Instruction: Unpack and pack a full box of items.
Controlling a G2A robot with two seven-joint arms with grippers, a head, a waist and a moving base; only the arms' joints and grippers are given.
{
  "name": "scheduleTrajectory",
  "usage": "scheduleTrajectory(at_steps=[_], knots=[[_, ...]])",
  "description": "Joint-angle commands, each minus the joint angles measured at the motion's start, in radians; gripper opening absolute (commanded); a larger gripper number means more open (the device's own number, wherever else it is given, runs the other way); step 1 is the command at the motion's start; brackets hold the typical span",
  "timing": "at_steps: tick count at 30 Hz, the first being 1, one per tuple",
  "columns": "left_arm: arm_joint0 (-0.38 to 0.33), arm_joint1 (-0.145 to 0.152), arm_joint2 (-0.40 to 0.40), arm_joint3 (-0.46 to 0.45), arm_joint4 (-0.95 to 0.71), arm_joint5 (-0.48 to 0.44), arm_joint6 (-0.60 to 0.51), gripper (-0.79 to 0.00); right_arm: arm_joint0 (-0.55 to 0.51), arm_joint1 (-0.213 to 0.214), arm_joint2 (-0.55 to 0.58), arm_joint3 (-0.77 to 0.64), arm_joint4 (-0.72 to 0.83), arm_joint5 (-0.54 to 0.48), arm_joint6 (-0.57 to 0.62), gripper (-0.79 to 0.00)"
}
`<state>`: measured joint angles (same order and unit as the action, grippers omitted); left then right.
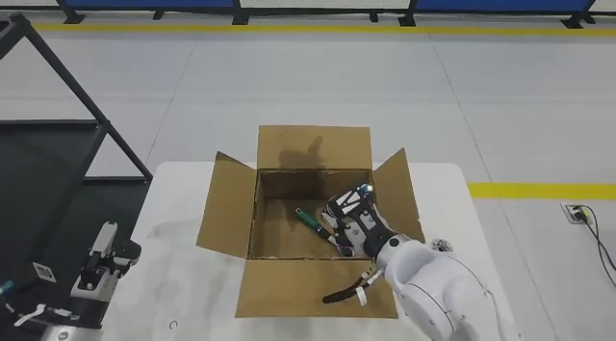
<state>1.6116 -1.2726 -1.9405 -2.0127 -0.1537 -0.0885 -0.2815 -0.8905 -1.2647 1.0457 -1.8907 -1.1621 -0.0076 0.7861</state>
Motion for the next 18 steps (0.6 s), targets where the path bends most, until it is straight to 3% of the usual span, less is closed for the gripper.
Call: scheduleTrajectory(at_steps=[1, 10, 18], knots=[[0.0, 0.0, 0.0, 0.0, 0.0, 0.0, 0.0, 0.0, 0.045, -0.012, -0.032, 0.07, 0.026, 0.006, -0.024, -0.785], [0.0, 0.0, 0.0, 0.0, 0.0, 0.0, 0.0, 0.0, 0.193, -0.064, -0.141, 0.319, 0.021, 0.122, -0.058, -0.785], [0.0, 0.0, 0.0, 0.0, 0.0, 0.0, 0.0, 0.0, 0.21, -0.081, -0.142, 0.383, 0.04, 0.138, -0.07, -0.785]])
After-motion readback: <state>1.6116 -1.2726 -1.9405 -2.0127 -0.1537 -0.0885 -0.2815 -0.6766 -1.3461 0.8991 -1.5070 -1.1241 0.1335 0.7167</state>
